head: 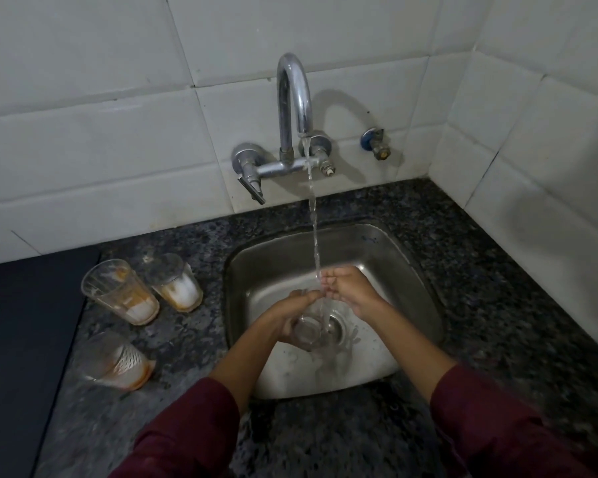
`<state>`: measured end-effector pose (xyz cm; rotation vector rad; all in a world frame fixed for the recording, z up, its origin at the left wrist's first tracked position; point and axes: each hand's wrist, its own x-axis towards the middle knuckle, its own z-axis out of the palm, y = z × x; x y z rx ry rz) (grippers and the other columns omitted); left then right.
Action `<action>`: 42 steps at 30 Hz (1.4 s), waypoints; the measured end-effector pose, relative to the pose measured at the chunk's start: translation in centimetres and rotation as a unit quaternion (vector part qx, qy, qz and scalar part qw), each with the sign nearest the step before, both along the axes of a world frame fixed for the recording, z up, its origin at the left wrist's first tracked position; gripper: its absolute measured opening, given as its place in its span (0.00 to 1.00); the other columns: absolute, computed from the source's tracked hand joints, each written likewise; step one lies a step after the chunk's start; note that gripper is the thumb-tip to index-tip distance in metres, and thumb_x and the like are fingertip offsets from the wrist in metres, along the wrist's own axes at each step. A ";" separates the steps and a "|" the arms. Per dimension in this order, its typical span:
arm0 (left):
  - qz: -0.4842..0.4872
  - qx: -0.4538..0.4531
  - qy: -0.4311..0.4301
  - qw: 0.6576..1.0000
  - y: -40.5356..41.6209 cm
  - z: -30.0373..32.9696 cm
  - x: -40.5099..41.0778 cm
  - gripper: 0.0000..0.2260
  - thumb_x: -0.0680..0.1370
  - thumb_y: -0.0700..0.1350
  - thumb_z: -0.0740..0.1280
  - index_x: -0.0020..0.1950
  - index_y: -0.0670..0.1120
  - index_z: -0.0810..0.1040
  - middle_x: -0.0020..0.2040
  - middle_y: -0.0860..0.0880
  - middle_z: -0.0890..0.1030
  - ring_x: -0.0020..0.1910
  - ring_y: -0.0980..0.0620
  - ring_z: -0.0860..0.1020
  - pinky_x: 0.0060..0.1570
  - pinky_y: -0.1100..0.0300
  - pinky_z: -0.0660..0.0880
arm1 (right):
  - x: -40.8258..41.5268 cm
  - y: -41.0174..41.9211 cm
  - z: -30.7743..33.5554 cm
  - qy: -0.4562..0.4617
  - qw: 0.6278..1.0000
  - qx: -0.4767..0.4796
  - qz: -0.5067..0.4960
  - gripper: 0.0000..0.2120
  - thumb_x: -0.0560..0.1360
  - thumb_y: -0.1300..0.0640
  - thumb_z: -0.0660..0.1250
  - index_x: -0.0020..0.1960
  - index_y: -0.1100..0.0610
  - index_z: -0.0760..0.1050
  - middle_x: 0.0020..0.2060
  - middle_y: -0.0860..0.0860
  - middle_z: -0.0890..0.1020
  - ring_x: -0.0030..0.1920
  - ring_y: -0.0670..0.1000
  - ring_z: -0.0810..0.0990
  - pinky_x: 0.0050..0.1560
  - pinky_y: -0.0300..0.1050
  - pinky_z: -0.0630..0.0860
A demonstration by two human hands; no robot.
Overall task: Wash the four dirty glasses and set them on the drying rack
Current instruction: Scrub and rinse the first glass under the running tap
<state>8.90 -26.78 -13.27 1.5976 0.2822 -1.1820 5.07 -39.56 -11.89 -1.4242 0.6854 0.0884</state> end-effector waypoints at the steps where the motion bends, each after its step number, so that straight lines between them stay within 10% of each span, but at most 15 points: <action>1: 0.021 -0.014 -0.007 1.000 -0.2 0.5 -0.2 0.28 0.70 0.59 0.71 0.67 0.51 0.68 0.62 0.41 0.75 0.51 0.41 0.81 0.45 0.40 0.80 | -0.1 0.0 0.1 -0.008 1.000 0.004 -0.009 0.12 0.77 0.70 0.58 0.57 0.67 0.75 0.43 0.56 0.79 0.42 0.50 0.78 0.41 0.38 0.77; 10: 0.163 -0.277 -0.141 0.936 -0.9 0.2 0.2 0.12 0.83 0.50 0.54 0.66 0.53 0.61 0.57 0.46 0.77 0.45 0.53 0.82 0.41 0.58 0.81 | -2.6 1.1 1.1 -0.084 0.988 0.060 0.113 0.42 0.72 0.65 0.69 0.75 0.44 0.51 0.67 0.49 0.71 0.62 0.52 0.76 0.57 0.51 0.78; 13: 0.184 -0.277 -0.162 0.929 -1.1 0.9 0.3 0.09 0.83 0.45 0.56 0.63 0.49 0.64 0.52 0.46 0.78 0.45 0.51 0.80 0.45 0.57 0.79 | -2.5 1.2 1.2 -0.102 0.962 -0.177 0.181 0.50 0.68 0.61 0.73 0.75 0.40 0.43 0.71 0.50 0.66 0.65 0.51 0.72 0.58 0.46 0.76; 18: 0.100 -0.172 -0.276 0.940 -1.3 2.2 1.5 0.08 0.82 0.45 0.58 0.48 0.45 0.74 0.47 0.45 0.79 0.46 0.49 0.77 0.48 0.56 0.74 | -2.7 1.4 1.1 -0.065 0.810 -0.511 0.279 0.52 0.66 0.56 0.71 0.73 0.36 0.36 0.77 0.54 0.49 0.64 0.60 0.72 0.51 0.51 0.77; 21: 0.131 -0.240 -0.250 0.929 -0.9 2.7 1.9 0.11 0.82 0.39 0.57 0.41 0.43 0.74 0.45 0.44 0.79 0.45 0.48 0.77 0.50 0.53 0.74 | -2.3 1.2 1.3 -0.090 0.866 -0.412 0.268 0.56 0.64 0.57 0.74 0.72 0.33 0.35 0.75 0.53 0.56 0.57 0.54 0.76 0.45 0.44 0.76; 24: 0.137 -0.325 -0.230 0.907 -0.3 2.7 2.3 0.13 0.81 0.34 0.54 0.40 0.40 0.74 0.47 0.45 0.81 0.47 0.48 0.79 0.48 0.56 0.78 | -1.9 0.2 1.9 -0.123 0.967 -0.043 0.221 0.52 0.63 0.66 0.72 0.73 0.35 0.49 0.68 0.52 0.70 0.50 0.53 0.80 0.43 0.51 0.79; 27: 0.145 -0.381 -0.208 0.889 -0.2 3.0 2.7 0.16 0.80 0.32 0.54 0.39 0.41 0.76 0.49 0.47 0.82 0.48 0.50 0.81 0.46 0.57 0.80 | -2.0 -0.8 3.0 -0.117 0.956 0.156 0.219 0.44 0.66 0.69 0.69 0.71 0.36 0.59 0.57 0.58 0.78 0.42 0.56 0.81 0.42 0.50 0.77; 31: 0.108 -0.285 -0.256 0.917 -0.3 3.4 3.4 0.11 0.82 0.38 0.56 0.44 0.41 0.76 0.49 0.46 0.81 0.49 0.50 0.79 0.49 0.57 0.77 | -1.3 -0.5 4.1 -0.064 0.965 -0.128 0.219 0.49 0.65 0.64 0.72 0.73 0.35 0.50 0.55 0.56 0.80 0.44 0.57 0.81 0.43 0.51 0.78; 33: 0.053 -0.199 -0.329 0.922 -0.7 3.8 3.5 0.10 0.82 0.42 0.59 0.44 0.45 0.77 0.43 0.47 0.80 0.42 0.52 0.79 0.42 0.64 0.76 | -1.0 0.0 3.8 -0.028 0.855 -0.450 0.258 0.54 0.63 0.55 0.74 0.74 0.36 0.40 0.59 0.57 0.76 0.52 0.60 0.79 0.49 0.52 0.78; 35: 0.071 -0.194 -0.335 0.919 -0.9 4.0 3.2 0.09 0.81 0.40 0.61 0.42 0.45 0.75 0.39 0.48 0.78 0.37 0.53 0.76 0.37 0.65 0.74 | -1.0 0.5 3.5 -0.033 0.808 -0.532 0.250 0.55 0.64 0.53 0.74 0.73 0.36 0.36 0.60 0.59 0.74 0.56 0.63 0.77 0.51 0.51 0.75; 39: 0.102 -0.306 -0.262 0.909 -0.1 4.0 3.5 0.09 0.77 0.32 0.61 0.42 0.42 0.77 0.46 0.46 0.81 0.43 0.49 0.79 0.43 0.57 0.77 | -1.0 -0.2 3.6 -0.091 0.953 -0.159 0.241 0.53 0.62 0.64 0.74 0.72 0.32 0.48 0.62 0.54 0.76 0.43 0.56 0.82 0.43 0.51 0.79; 42: 0.088 -0.379 -0.240 0.890 0.6 3.8 3.8 0.07 0.74 0.32 0.65 0.41 0.42 0.80 0.51 0.46 0.81 0.46 0.49 0.80 0.45 0.56 0.79 | -1.5 -1.1 3.8 -0.100 0.959 0.106 0.243 0.39 0.65 0.68 0.71 0.65 0.33 0.67 0.57 0.56 0.78 0.42 0.56 0.82 0.43 0.51 0.78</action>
